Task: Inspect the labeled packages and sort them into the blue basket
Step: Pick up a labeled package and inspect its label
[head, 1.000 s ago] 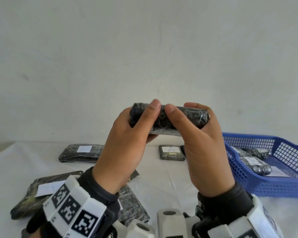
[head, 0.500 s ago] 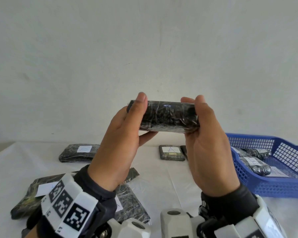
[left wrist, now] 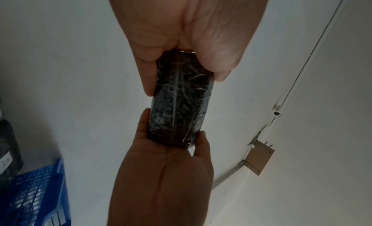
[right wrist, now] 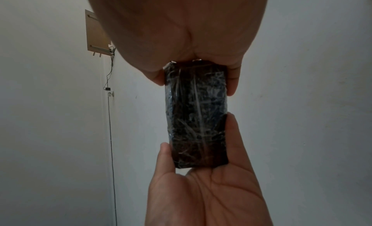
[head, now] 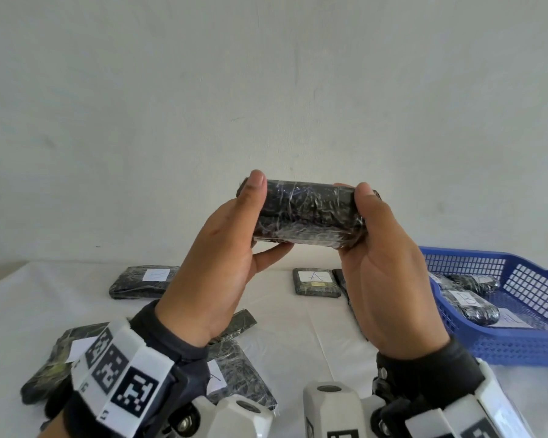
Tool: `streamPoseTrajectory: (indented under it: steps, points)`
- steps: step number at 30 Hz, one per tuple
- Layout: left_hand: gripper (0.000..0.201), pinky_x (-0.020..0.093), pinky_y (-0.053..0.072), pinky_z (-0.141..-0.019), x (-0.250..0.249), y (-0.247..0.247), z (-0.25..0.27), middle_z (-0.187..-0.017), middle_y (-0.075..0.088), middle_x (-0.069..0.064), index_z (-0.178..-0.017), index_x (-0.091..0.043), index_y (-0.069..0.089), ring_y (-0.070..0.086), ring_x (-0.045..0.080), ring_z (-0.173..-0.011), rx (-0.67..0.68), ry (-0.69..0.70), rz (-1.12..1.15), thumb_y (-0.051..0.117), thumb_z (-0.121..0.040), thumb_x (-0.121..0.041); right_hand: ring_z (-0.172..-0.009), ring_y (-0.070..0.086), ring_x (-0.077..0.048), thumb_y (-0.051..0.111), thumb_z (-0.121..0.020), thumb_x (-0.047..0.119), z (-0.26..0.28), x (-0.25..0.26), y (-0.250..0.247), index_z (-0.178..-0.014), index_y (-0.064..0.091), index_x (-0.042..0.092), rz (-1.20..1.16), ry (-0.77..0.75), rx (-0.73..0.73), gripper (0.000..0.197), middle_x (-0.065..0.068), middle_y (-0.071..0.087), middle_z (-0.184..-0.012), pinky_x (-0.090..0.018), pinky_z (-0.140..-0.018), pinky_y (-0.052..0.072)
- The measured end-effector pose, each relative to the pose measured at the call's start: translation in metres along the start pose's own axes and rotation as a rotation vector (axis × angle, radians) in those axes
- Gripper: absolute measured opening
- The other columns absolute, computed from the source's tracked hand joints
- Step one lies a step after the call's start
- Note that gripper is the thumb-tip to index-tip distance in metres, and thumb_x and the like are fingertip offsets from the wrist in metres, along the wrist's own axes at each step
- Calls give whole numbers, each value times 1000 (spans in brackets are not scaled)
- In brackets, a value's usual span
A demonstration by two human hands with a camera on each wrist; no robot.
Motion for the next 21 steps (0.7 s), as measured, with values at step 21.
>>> streamPoseTrajectory:
  steps: [21]
  points:
    - [49, 46, 59, -100, -3, 5, 3, -115, 78, 1, -119, -16, 73, 71, 14, -116, -15, 52, -138, 72, -88, -53, -106, 74, -23, 73, -95, 46, 2, 6, 10, -121, 65, 5, -207, 104, -215, 50, -9, 76, -110, -40, -94, 58]
Point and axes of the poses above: each hand's wrist, its own z-axis away from the middle knuckle, its own y-axis out of the palm, x = y × z, the point moved 6 cm from there along -z, towards the middle knuckle
